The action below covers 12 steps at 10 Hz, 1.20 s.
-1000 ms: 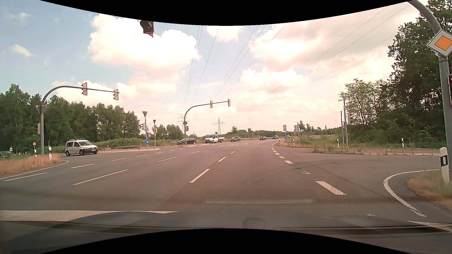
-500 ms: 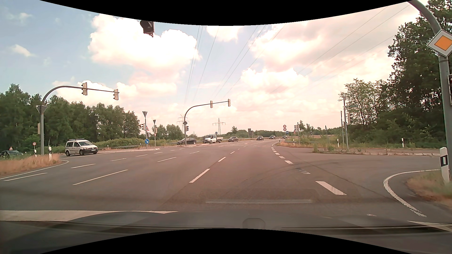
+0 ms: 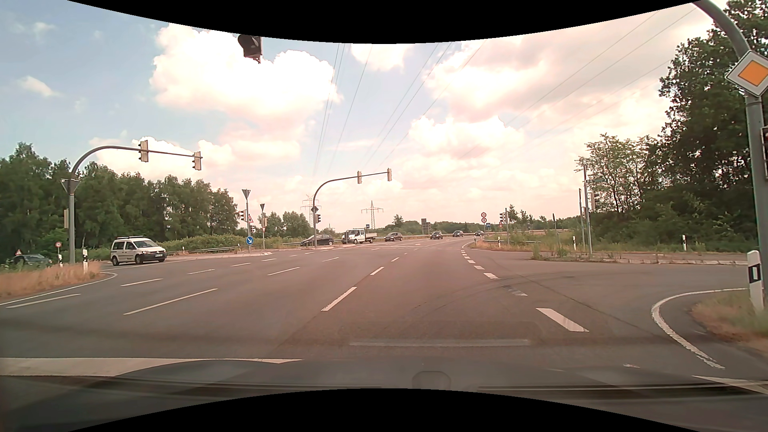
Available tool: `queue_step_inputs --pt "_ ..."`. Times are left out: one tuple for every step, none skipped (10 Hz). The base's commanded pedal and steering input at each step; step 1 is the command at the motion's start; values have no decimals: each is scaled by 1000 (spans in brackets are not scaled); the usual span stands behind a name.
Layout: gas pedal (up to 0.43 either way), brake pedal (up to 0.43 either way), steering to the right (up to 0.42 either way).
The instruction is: Follow the waypoints while adhering to traffic rules and regulations
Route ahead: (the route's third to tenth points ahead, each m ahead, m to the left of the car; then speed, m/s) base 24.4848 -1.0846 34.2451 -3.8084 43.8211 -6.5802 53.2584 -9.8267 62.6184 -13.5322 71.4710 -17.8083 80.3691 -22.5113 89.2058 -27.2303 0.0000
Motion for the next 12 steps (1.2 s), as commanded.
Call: queue_step_inputs --pt "0 500 20" --pt "0 500 20" --pt "0 500 20" --pt "0 500 20" --pt "0 494 20" --pt "0 500 20" --pt "0 500 20" --pt "0 500 20" --pt "0 494 20" --pt "0 500 20" --pt "0 500 20" --pt "0 500 20"
